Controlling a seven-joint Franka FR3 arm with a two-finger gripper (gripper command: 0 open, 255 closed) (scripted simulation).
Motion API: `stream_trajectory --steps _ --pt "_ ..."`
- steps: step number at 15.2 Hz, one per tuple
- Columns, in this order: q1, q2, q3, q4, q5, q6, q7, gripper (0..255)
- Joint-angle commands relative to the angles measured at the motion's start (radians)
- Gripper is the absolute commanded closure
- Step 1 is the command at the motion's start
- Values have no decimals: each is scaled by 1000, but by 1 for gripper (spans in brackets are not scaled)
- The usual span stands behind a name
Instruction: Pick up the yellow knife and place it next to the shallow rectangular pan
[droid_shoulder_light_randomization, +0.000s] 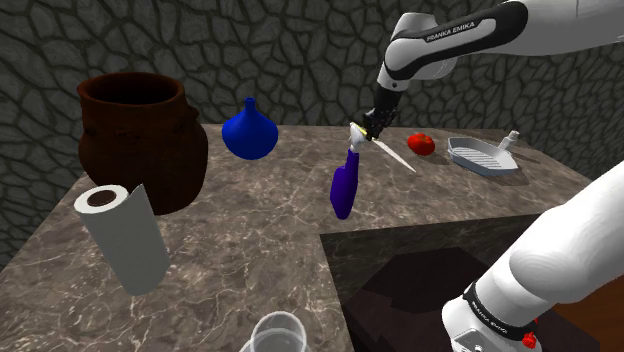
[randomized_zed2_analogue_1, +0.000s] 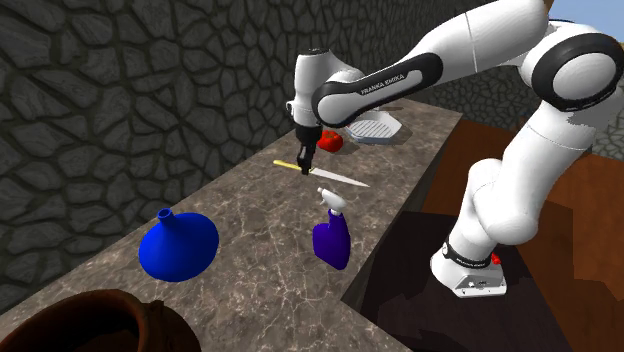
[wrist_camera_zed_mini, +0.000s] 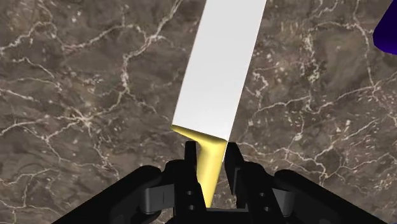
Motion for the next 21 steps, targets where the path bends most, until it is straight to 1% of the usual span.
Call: stream_trajectory --steps 1,6,11,19,21 --pt "-19 -67 -21 -62 -10 -6 -34 255" --pt "-67 -202 -76 -187 -45 -15 -114 255" --pt "-127 -326 -140 -285 -95 -39 -200 255" --pt "-247 -490 -263 -381 -199 -100 -363 255" --pt "-248 -481 -269 -403 -202 -70 -364 255"
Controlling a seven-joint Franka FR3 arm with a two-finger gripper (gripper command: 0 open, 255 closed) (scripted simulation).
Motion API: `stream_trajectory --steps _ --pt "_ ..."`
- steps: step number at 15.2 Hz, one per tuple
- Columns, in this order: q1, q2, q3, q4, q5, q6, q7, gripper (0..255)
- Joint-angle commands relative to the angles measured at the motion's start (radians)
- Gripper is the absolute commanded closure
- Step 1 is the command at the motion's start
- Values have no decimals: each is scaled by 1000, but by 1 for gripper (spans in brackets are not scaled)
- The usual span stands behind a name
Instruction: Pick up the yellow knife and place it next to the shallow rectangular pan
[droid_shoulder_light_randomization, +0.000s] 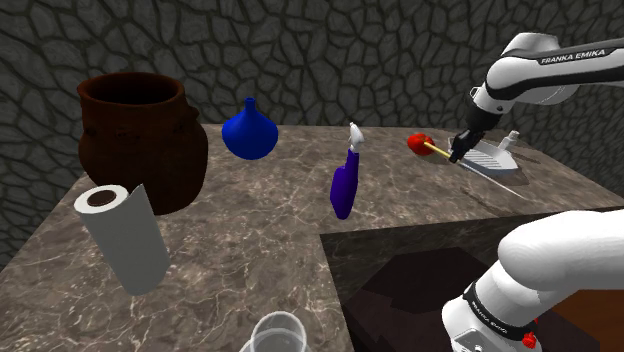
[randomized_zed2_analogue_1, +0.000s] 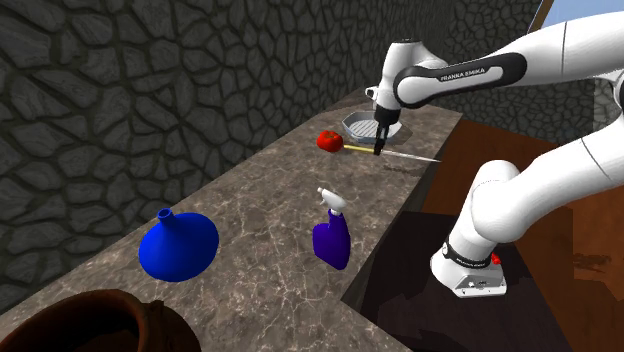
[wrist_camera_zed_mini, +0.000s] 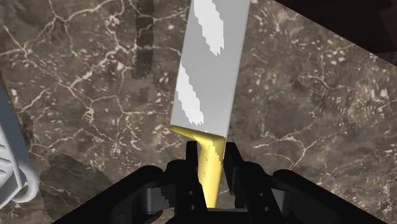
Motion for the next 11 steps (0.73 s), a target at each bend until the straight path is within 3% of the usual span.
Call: stream_trajectory --steps 1,11 --pt "-6 5 -12 -20 -8 25 -10 255" --pt "-5 73 -45 -113 -21 185 -18 255"
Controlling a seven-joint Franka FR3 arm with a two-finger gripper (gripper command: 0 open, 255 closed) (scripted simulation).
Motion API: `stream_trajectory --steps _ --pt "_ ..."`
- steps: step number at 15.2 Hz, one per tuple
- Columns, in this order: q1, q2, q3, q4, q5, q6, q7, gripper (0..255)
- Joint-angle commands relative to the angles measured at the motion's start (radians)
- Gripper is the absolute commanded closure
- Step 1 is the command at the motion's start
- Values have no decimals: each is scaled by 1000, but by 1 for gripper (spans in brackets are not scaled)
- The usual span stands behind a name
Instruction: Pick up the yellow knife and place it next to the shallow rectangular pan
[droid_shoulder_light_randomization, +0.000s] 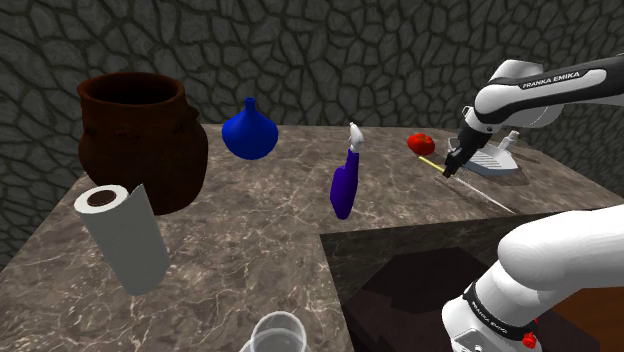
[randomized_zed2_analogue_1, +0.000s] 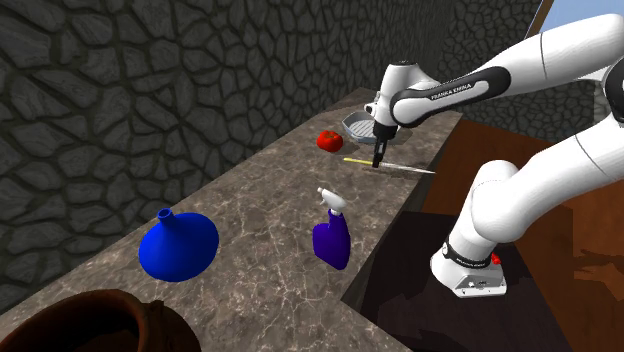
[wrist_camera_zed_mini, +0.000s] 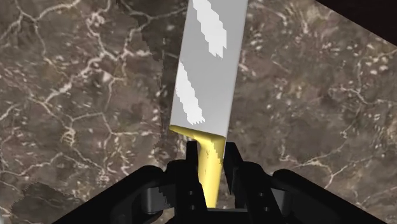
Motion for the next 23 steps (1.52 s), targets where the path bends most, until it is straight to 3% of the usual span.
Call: stream_trajectory --steps 1,6,14,15,20,23 --pt "1 17 -7 -20 -2 37 -1 255" --pt "6 70 -27 -58 -4 128 -8 255" --pt "6 70 -27 -58 -4 128 -8 255" --pt "6 70 -27 -58 -4 128 -8 0" --pt "6 70 -27 -58 -4 128 -8 0" --pt "-4 -9 0 -5 -3 -4 -1 0"
